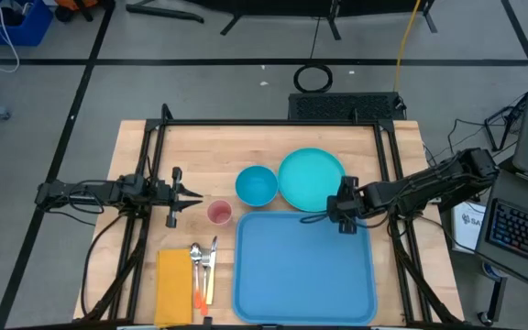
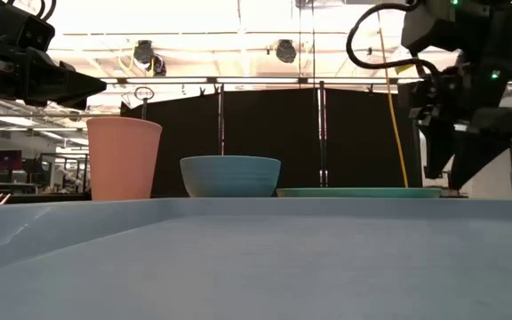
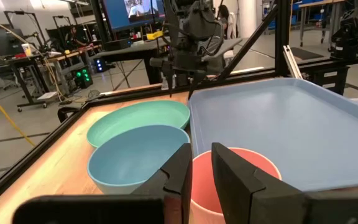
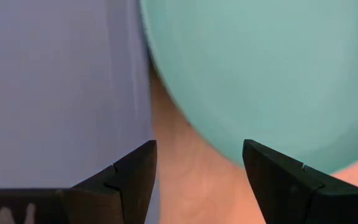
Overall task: Set up tray
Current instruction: Put the light blue plate on the blue serving tray
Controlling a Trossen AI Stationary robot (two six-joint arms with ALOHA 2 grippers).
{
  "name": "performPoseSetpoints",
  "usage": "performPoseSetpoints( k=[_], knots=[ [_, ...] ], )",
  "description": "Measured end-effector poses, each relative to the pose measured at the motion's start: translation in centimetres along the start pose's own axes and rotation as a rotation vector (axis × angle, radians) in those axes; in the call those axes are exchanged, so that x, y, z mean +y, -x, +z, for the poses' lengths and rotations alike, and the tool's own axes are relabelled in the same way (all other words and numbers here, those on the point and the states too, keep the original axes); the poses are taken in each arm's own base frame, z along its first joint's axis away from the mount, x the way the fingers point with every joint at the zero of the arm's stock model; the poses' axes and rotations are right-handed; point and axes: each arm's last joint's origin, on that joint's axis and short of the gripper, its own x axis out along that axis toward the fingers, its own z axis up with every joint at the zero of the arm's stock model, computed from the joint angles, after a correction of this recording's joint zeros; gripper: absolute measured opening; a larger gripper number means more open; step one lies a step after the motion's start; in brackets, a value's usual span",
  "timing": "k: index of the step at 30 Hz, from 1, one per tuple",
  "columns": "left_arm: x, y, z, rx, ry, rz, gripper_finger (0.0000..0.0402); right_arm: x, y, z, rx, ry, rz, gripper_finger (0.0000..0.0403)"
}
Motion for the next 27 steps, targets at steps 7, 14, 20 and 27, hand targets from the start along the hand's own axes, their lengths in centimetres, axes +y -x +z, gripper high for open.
performPoseSetpoints(
  k=[7, 14, 20, 27],
  knots=[
    [0.0, 0.0, 0.0, 0.0, 0.0, 0.0, 0.0067, 0.0, 0.0, 0.4, -0.037, 0.072, -0.023, 0.0225],
    [0.0, 0.0, 0.0, 0.0, 0.0, 0.0, 0.0067, -0.5, -0.6, 0.3, -0.037, 0.055, -0.004, 0.0224],
    [0.0, 0.0, 0.0, 0.0, 0.0, 0.0, 0.0067, -0.4, -1.4, -0.1, -0.05, 0.063, -0.001, 0.0224],
    [0.0, 0.0, 0.0, 0.0, 0.0, 0.0, 0.0067, -0.3, -2.2, -0.8, -0.053, 0.07, -0.005, 0.0224]
  ],
)
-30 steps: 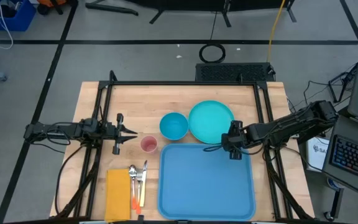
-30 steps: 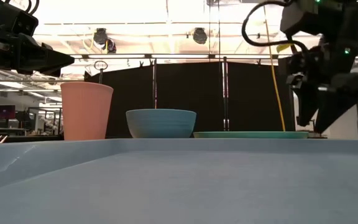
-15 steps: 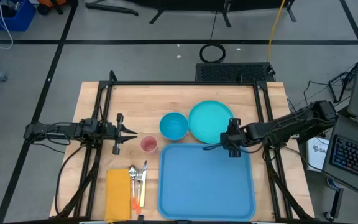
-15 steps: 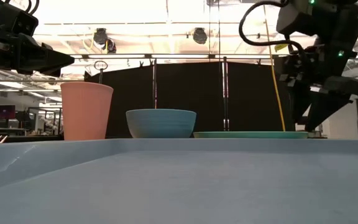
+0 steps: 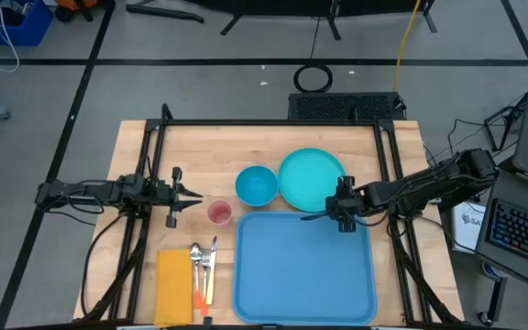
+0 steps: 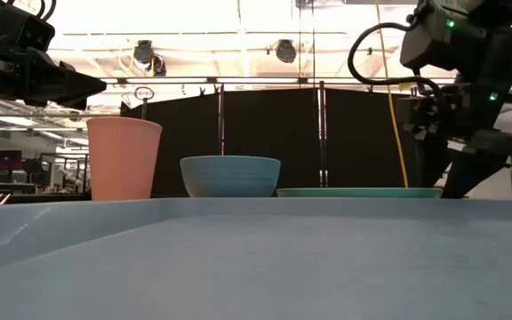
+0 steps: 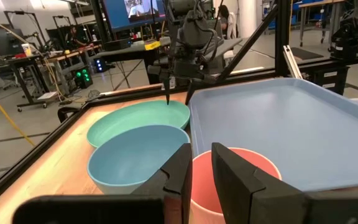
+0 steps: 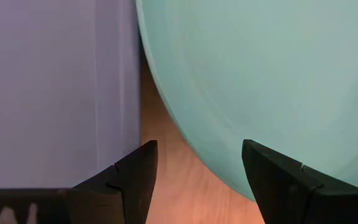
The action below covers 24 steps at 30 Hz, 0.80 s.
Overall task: Set up tray
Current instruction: Put the light blue plate on the blue serving tray
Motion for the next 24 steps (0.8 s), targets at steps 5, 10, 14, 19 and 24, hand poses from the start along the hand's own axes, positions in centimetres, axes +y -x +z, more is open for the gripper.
performPoseSetpoints(
  k=[5, 10, 14, 19, 24],
  knots=[
    [0.0, 0.0, 0.0, 0.0, 0.0, 0.0, 0.0067, -0.2, -0.1, 0.1, -0.01, 0.004, -0.027, 0.0224],
    [0.0, 0.0, 0.0, 0.0, 0.0, 0.0, 0.0067, -0.9, -0.3, 0.4, -0.026, -0.032, -0.032, 0.0223],
    [0.0, 0.0, 0.0, 0.0, 0.0, 0.0, 0.0067, -1.5, -0.5, 0.6, -0.031, -0.05, -0.015, 0.0212],
    [0.0, 0.0, 0.0, 0.0, 0.0, 0.0, 0.0067, -1.9, -0.6, 0.6, -0.027, -0.065, -0.021, 0.0175],
    [0.0, 0.0, 0.0, 0.0, 0.0, 0.0, 0.0067, -1.9, -0.6, 0.7, -0.041, -0.071, -0.02, 0.0119]
  ],
)
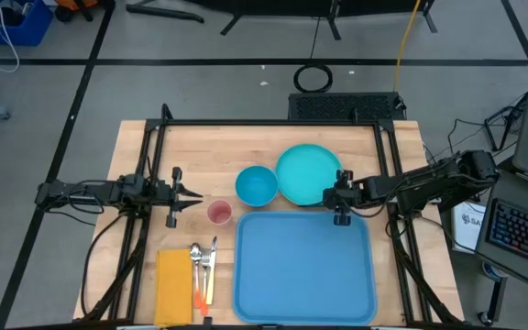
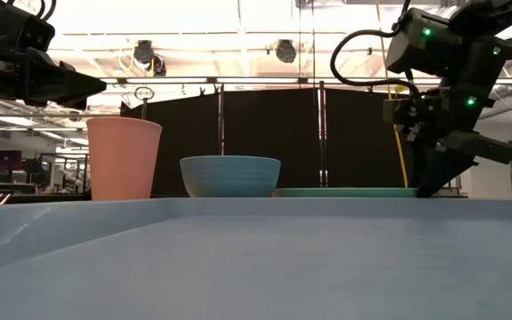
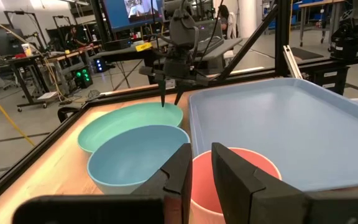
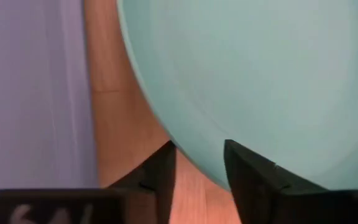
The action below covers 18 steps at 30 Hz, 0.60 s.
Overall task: Set up tray
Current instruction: Put the light blue plate on the blue serving tray
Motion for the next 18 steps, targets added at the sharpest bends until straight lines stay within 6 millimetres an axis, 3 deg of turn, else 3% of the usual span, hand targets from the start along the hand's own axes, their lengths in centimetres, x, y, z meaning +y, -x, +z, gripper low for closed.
performPoseSetpoints(
  k=[8, 18],
  knots=[
    [0.0, 0.0, 0.0, 0.0, 0.0, 0.0, 0.0067, 0.02, 0.0, 0.05, -0.005, 0.002, 0.0, 0.0013],
    [0.0, 0.0, 0.0, 0.0, 0.0, 0.0, 0.0067, 0.03, 0.0, 0.48, -0.049, -0.029, -0.001, 0.0003]
  ],
)
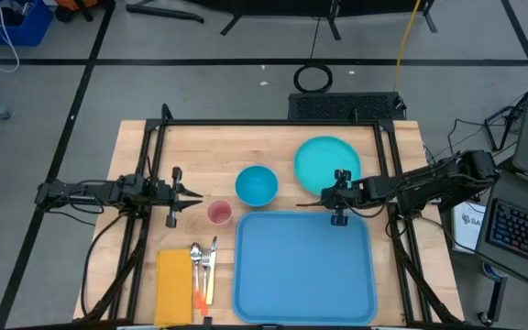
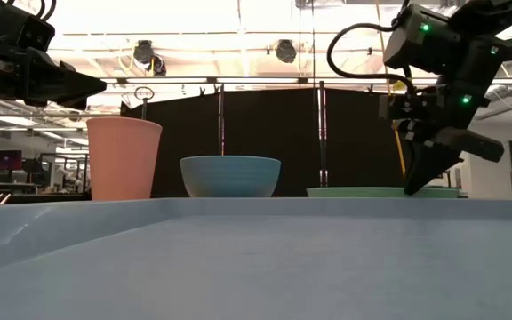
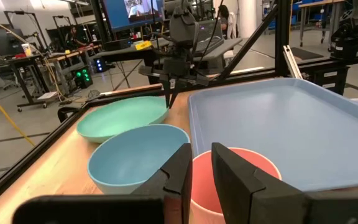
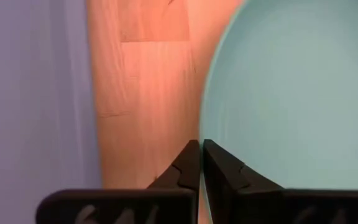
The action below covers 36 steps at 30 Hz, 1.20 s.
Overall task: Set up tray
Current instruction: Put the light blue plate on the blue serving tray
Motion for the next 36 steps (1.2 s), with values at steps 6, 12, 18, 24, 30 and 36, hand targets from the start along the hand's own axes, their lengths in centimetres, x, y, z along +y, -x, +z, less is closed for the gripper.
performPoseSetpoints(
  k=[6, 12, 18, 24, 30, 36],
  knots=[
    [0.0, 0.0, 0.0, 0.0, 0.0, 0.0, 0.0067, 0.0, 0.0, 0.0, 0.0, -0.022, -0.021, 0.0001],
    [0.0, 0.0, 0.0, 0.0, 0.0, 0.0, 0.0067, 0.5, 0.2, 0.0, -0.012, -0.027, -0.044, 0.0001],
    [0.0, 0.0, 0.0, 0.0, 0.0, 0.0, 0.0067, 1.2, 0.6, -0.1, -0.034, -0.013, -0.084, 0.0001],
    [0.0, 0.0, 0.0, 0.0, 0.0, 0.0, 0.0067, 2.0, 2.0, 1.1, -0.086, 0.009, -0.122, 0.0],
    [0.0, 0.0, 0.0, 0.0, 0.0, 0.0, 0.0067, 3.0, 4.2, 3.0, -0.168, 0.031, -0.092, 0.0],
    [0.0, 0.0, 0.0, 0.0, 0.0, 0.0, 0.0067, 3.8, 6.1, 3.9, -0.194, 0.007, -0.082, 0.0]
  ],
)
